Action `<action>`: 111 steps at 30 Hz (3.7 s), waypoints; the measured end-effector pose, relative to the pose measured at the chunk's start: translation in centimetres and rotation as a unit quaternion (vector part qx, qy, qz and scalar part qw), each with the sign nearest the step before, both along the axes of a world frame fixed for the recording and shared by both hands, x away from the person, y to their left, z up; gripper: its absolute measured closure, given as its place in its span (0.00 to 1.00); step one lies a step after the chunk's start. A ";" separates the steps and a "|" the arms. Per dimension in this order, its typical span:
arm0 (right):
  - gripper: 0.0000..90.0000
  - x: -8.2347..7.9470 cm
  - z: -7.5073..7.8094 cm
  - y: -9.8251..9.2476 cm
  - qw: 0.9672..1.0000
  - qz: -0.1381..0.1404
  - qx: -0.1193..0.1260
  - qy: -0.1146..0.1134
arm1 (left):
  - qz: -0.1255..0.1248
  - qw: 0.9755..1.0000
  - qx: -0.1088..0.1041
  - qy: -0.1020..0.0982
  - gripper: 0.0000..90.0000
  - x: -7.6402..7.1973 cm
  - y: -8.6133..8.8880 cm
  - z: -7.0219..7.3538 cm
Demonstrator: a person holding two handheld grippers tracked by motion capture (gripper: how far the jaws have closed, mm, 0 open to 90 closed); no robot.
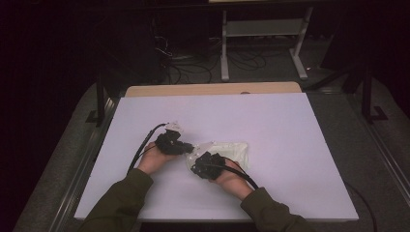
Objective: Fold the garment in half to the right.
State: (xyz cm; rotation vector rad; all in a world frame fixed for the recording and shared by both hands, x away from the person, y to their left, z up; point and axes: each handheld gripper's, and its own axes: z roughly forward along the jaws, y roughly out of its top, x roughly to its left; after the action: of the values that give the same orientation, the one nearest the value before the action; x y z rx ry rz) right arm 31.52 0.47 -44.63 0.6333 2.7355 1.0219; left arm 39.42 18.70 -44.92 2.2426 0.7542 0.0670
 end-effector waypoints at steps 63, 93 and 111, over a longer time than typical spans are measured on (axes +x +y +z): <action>0.95 0.0 2.7 -7.0 0.996 -0.050 0.074 0.006 | -0.044 0.999 -0.011 -0.004 0.91 1.5 -5.9 3.6; 0.94 0.0 3.0 -11.3 0.992 -0.086 0.091 0.011 | -0.068 0.998 0.005 -0.009 0.90 2.0 -10.3 4.6; 0.93 0.0 2.6 -13.5 0.990 -0.105 0.089 0.016 | -0.077 0.997 0.014 -0.010 0.90 2.4 -13.3 4.4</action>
State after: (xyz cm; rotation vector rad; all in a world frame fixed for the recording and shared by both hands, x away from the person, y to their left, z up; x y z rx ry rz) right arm 31.48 -12.99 -42.03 0.9486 2.5526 1.2213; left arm 41.82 5.43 -40.53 2.3163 0.5714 0.0246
